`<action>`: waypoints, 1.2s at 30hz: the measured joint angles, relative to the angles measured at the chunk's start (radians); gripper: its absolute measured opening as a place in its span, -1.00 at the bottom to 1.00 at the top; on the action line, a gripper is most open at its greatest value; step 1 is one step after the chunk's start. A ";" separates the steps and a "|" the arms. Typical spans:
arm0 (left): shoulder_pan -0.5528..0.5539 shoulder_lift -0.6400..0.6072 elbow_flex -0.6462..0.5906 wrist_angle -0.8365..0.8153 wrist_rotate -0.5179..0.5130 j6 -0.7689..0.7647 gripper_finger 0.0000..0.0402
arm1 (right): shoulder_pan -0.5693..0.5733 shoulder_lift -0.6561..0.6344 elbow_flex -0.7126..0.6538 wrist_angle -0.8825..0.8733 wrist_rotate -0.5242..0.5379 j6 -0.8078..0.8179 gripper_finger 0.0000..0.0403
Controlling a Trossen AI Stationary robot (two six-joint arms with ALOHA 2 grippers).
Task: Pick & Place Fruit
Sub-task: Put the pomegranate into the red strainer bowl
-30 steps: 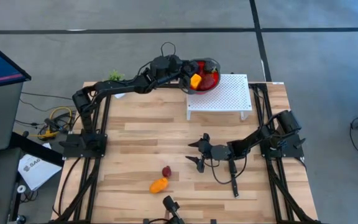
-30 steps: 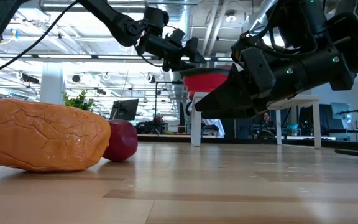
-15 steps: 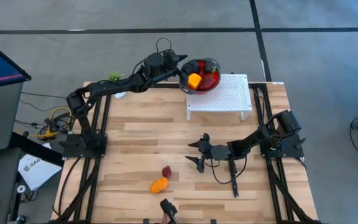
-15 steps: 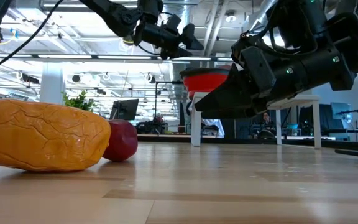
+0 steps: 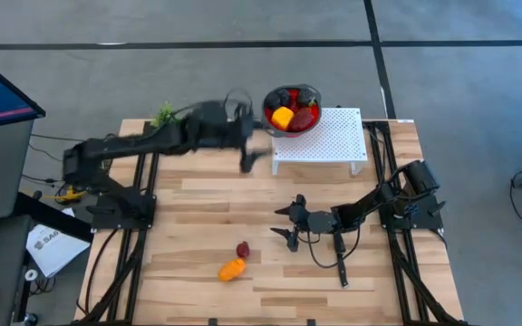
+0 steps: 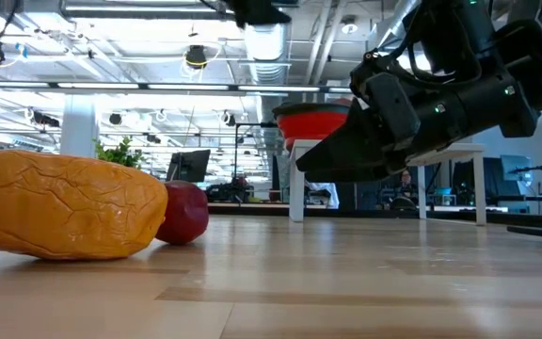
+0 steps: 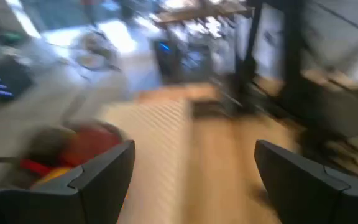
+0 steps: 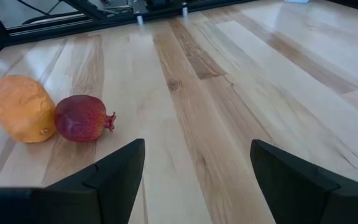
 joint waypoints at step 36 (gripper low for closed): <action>-0.587 0.187 -0.919 0.890 -0.226 -0.611 0.61 | -0.020 -0.158 0.035 -0.106 -0.167 -0.103 0.42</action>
